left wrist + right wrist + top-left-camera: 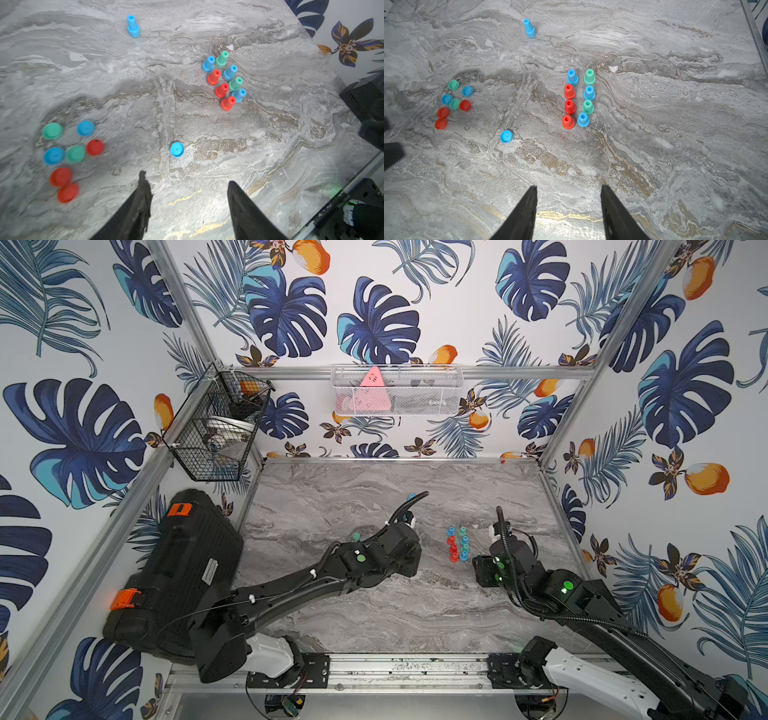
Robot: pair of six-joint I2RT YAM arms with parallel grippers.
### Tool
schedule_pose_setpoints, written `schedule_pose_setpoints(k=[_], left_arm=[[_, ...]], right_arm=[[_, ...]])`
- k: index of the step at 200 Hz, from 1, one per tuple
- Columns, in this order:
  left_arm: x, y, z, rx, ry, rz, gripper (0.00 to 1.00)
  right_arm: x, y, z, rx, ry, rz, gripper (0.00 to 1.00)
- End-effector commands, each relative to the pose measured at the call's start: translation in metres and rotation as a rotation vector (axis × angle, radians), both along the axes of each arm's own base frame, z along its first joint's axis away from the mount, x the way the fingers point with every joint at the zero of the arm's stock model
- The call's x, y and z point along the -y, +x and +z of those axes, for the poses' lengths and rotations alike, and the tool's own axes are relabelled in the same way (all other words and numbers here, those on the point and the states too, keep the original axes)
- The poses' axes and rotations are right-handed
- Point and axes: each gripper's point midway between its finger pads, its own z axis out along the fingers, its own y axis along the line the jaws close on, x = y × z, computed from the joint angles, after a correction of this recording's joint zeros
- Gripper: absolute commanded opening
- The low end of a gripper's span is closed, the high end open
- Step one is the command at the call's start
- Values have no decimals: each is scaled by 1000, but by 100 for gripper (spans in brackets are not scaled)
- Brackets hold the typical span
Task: Close the stamp cap
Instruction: Move the cover to the center of the board.
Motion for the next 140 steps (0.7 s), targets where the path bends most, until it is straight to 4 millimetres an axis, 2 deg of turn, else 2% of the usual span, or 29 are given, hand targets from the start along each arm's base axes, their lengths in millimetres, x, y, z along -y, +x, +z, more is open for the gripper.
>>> schedule_pose_setpoints(k=[1, 29, 60, 110, 140], left_arm=[[-37, -13, 5, 31, 114, 0, 64], [-73, -27, 19, 81, 141, 35, 65], [-109, -41, 16, 104, 170, 71, 65], [-135, -62, -3, 94, 135, 83, 66], [-139, -67, 4, 111, 110, 82, 66]], right_arm=[[4, -1, 1, -2, -6, -17, 53], [3, 0, 0, -8, -10, -21, 53], [2, 0, -4, -21, -16, -20, 53], [2, 2, -9, -40, -30, -34, 53], [-4, 3, -24, -83, -23, -32, 53]])
